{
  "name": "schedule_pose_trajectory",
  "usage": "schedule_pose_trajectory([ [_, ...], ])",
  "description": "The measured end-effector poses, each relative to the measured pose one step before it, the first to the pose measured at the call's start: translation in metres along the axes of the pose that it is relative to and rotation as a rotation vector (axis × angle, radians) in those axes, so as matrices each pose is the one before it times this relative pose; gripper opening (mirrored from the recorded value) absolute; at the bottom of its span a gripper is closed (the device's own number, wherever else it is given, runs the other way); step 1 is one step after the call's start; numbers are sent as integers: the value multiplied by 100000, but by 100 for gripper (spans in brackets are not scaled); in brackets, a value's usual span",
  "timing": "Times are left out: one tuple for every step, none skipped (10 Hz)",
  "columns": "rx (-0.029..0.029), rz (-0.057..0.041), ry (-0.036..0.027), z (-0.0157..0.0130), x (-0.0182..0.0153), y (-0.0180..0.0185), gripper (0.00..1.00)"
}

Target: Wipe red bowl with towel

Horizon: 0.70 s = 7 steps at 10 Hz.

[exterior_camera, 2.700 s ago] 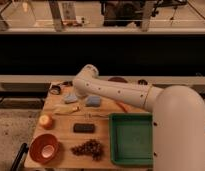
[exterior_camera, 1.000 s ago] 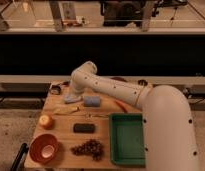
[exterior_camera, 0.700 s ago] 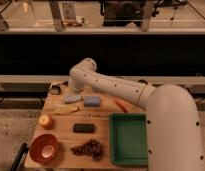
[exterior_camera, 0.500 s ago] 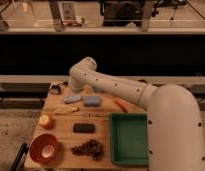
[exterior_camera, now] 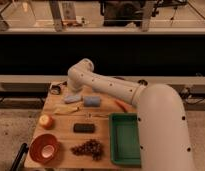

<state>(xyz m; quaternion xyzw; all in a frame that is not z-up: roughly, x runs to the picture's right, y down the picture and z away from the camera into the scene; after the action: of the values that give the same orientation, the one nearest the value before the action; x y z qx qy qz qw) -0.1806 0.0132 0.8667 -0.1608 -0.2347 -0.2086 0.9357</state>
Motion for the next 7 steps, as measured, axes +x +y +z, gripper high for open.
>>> schedule_pose_trajectory([
  [905,74,368,128,392,-138,71],
  [584,155,-59,117,181,10,77],
  [684,73,-4,109,224,83,80],
  [505,240,31,33,256,66,80],
  [172,143,154,119,305,121,80],
  [-45,-113,-138,177,21,26,80],
  [36,-285,65,113,33,-67,80],
])
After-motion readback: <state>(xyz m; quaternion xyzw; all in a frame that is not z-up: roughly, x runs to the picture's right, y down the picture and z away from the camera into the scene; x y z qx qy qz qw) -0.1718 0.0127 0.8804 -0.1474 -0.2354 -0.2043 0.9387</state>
